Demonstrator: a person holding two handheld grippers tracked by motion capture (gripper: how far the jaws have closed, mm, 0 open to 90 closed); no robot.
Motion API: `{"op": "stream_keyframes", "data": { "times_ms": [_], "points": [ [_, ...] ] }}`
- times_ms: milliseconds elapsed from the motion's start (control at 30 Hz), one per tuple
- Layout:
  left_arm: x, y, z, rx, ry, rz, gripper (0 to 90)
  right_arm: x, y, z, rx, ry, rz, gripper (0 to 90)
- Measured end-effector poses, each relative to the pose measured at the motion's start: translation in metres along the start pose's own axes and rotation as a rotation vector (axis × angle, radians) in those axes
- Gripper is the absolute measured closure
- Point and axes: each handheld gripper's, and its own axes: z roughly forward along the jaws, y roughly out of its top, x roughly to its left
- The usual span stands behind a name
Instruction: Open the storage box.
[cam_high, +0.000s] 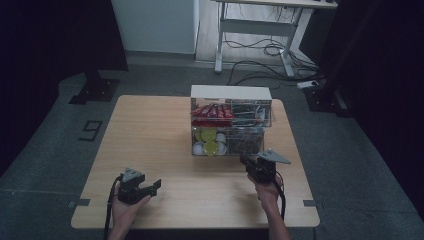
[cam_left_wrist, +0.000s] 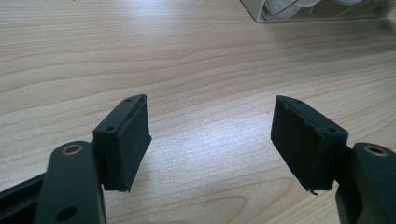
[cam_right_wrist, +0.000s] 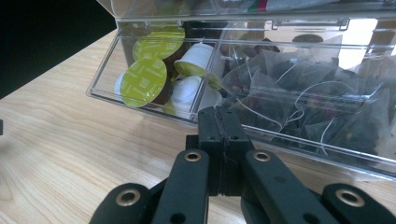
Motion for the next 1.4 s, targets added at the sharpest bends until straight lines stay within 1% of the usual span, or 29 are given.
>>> {"op": "stream_keyframes", "data": {
  "times_ms": [133, 233, 533, 633, 733, 833, 867, 1000, 1200, 1333, 1400],
  "points": [
    [0.0, 0.0, 0.0, 0.001, -0.001, 0.001, 28.4, 0.0, -0.002, 0.001, 0.006, 0.001, 0.002, 89.3],
    [0.0, 0.0, 0.0, -0.001, 0.0, 0.001, 28.4, -0.001, -0.006, 0.004, 0.021, 0.0, 0.006, 89.3],
    [0.001, 0.0, 0.0, -0.002, 0.004, 0.003, 29.0, -0.008, -0.016, 0.015, 0.067, -0.015, 0.016, 89.3],
    [0.0, 0.0, 0.0, -0.001, 0.003, 0.005, 29.1, -0.01, -0.018, 0.016, 0.072, -0.02, 0.02, 89.3],
    [0.0, -0.001, 0.001, -0.002, 0.001, 0.005, 29.3, -0.013, -0.02, 0.017, 0.072, -0.028, 0.031, 89.3],
    [0.0, -0.001, 0.001, 0.003, 0.004, 0.007, 29.3, -0.018, -0.022, 0.018, 0.068, -0.047, 0.036, 89.3],
    [0.0, -0.001, 0.001, 0.004, 0.003, 0.007, 29.3, -0.021, -0.023, 0.018, 0.065, -0.055, 0.049, 89.3],
    [0.0, -0.001, 0.002, 0.005, 0.002, 0.007, 29.3, -0.024, -0.023, 0.017, 0.057, -0.067, 0.056, 89.3],
    [0.0, -0.001, 0.002, 0.008, 0.0, 0.006, 29.2, -0.027, -0.023, 0.015, 0.039, -0.074, 0.062, 89.2],
    [0.0, -0.001, 0.002, 0.006, 0.001, 0.005, 29.3, -0.028, -0.024, 0.015, 0.042, -0.068, 0.064, 89.3],
    [0.0, -0.001, 0.002, 0.008, 0.0, 0.006, 29.3, -0.028, -0.024, 0.016, 0.052, -0.063, 0.062, 89.2]
  ]
}}
